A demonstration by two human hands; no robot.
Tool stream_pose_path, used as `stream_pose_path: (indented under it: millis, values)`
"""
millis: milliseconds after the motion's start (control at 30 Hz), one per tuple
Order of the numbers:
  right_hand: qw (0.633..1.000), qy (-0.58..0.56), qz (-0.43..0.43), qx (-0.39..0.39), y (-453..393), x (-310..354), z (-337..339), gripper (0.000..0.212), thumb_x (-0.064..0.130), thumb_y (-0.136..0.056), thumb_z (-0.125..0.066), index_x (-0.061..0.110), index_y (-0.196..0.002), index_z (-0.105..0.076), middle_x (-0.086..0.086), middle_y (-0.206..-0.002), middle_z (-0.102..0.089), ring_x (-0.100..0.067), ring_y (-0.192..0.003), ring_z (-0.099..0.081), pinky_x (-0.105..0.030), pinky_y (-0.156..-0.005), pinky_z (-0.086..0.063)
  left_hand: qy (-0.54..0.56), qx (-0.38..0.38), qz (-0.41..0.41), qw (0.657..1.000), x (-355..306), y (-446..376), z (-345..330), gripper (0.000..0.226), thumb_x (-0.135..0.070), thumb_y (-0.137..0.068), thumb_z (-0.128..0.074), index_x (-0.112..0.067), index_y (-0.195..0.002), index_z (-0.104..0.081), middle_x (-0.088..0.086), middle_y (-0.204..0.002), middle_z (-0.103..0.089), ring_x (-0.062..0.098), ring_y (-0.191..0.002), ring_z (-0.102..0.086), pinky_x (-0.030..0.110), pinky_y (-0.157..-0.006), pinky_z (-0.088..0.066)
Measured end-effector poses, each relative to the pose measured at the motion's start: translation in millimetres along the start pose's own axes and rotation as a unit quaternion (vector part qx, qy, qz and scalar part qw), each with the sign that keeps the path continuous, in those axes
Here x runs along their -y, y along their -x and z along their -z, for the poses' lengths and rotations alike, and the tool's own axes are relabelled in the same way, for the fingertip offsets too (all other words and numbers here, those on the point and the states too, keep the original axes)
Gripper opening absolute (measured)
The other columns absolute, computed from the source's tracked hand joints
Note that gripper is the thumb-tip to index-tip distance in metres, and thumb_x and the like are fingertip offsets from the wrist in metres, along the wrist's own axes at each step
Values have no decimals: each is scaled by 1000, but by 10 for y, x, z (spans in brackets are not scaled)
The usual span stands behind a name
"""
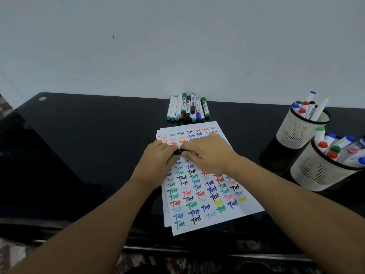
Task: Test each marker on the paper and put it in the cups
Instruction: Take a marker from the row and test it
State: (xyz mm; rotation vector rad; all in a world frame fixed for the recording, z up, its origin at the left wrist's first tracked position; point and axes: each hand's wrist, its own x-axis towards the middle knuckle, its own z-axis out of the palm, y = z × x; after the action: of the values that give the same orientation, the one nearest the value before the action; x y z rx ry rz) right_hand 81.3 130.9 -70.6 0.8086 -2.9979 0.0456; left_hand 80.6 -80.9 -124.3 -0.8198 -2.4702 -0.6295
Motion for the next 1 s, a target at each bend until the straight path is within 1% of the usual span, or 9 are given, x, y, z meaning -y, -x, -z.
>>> stream_pose_path:
  millis: [167,300,467,567,667,767,833,900,1000]
  values:
    - [999,30,10,-8,32,-24,61,39,58,-109,-23,38,-110,-57,12,-75,-61,-9,-65,-56,-39,-76,-49,1,15,-2,1000,-31,-3,29,36,-41,-100,-46,-16,-101,-71,-4,-90,-69,17,-85,-52,35,-75,-44]
    - [999,53,3,-10,62,-34,87,44,62,-108,-23,41,-126,-57,11,-74,-62,-8,-63,-57,-28,-55,-34,-1,9,-4,1000,-36,-7,38,26,-36,-99,-54,-16,-101,-71,-4,-90,-70,15,-86,-50,31,-74,-38]
    - [1000,-5,-30,-3,86,-15,82,44,59,-108,-35,36,-144,-43,12,-73,-56,-7,-65,-53,-31,-64,-31,-16,11,26,999,-34,-19,32,21,-27,-98,-66,-12,-112,-72,-1,-98,-72,17,-91,-53,32,-79,-42]
    - [986,-147,-84,-9,170,-62,101,36,32,-110,-39,29,-144,-30,4,-75,-56,-13,-62,-50,-33,-57,-33,-28,19,54,998,-20,-36,20,31,-31,-97,-67,-10,-119,-71,-1,-102,-71,17,-95,-52,32,-83,-43]
    - [956,-261,-124,-43,273,-143,113,25,20,-111,-36,34,-130,-46,-2,-98,-66,-18,-81,-62,-39,-71,-53,-24,34,78,996,0,-50,17,35,-35,-96,-67,-13,-123,-70,-4,-107,-68,16,-101,-48,37,-87,-47]
    - [891,-398,-188,-110,377,-218,70,31,19,-111,-39,32,-112,-67,11,-114,-68,-10,-103,-66,-34,-89,-56,-8,51,97,994,-6,-50,20,43,-41,-96,-64,-16,-131,-67,-6,-114,-64,15,-108,-46,39,-94,-48]
    - [854,-459,-216,-118,450,-286,26,33,13,-109,-41,33,-119,-65,11,-115,-68,-10,-108,-66,-37,-93,-57,7,70,113,991,-23,-52,30,52,-48,-96,-60,-20,-140,-61,-7,-121,-60,14,-113,-44,39,-99,-47]
    - [855,-456,-219,-117,520,-365,-31,34,7,-105,-50,35,-124,-57,8,-114,-68,-16,-106,-68,-47,-93,-59,18,96,132,986,-38,-70,54,62,-55,-96,-56,-25,-150,-50,-9,-130,-55,14,-120,-39,40,-105,-43]
    - [836,-467,-236,-167,591,-424,-137,26,10,-103,-61,33,-112,-52,4,-100,-71,-10,-96,-71,-46,-87,-61,16,178,146,973,-86,-119,136,76,-69,-93,-49,-42,-159,-22,-10,-147,-42,16,-134,-28,39,-114,-31]
